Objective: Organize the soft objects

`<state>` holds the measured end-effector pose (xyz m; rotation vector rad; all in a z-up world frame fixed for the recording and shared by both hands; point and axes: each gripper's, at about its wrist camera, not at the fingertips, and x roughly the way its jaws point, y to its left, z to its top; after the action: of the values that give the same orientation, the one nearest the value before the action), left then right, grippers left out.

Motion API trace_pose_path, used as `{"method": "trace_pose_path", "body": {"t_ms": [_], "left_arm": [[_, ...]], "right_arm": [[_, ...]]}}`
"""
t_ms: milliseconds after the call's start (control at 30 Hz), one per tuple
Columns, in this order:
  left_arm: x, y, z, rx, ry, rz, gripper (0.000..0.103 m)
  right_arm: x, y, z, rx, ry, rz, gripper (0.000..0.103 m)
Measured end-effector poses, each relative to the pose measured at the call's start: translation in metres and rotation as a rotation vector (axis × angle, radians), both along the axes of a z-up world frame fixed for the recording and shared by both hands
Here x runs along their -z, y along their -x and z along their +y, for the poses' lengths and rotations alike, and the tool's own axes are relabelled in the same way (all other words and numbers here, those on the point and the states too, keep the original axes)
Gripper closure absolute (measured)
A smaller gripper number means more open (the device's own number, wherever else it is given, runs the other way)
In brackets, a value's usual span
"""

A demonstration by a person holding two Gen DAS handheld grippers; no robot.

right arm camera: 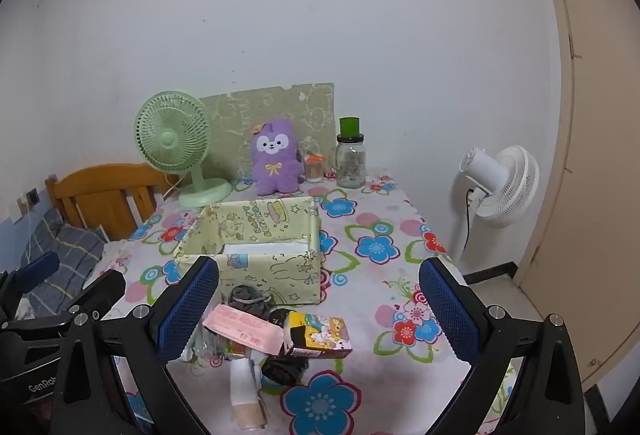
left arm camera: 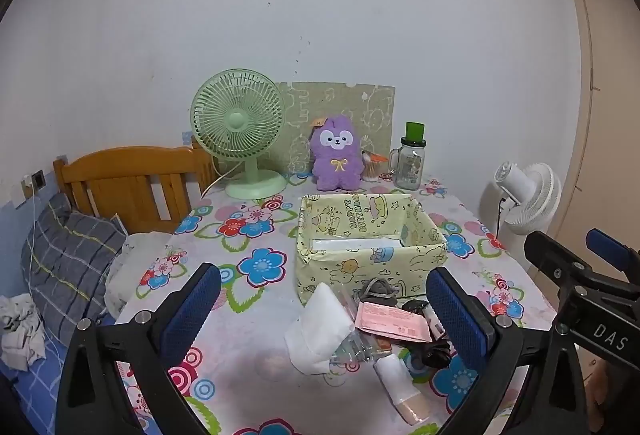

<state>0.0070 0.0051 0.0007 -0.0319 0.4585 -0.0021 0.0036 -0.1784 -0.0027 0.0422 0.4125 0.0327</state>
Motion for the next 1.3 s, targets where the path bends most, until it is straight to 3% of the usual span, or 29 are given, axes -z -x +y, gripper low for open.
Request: {"method": "trace_pose_path", "body": {"t_ms": [1300], "left_arm": [[-0.002,-0.022,-0.008,0.023,-0.016,0.028,0.0]], "right_arm": [[0.0,-0.013,-0.005,-0.002,-0.017,-0.015,0.002]]}}
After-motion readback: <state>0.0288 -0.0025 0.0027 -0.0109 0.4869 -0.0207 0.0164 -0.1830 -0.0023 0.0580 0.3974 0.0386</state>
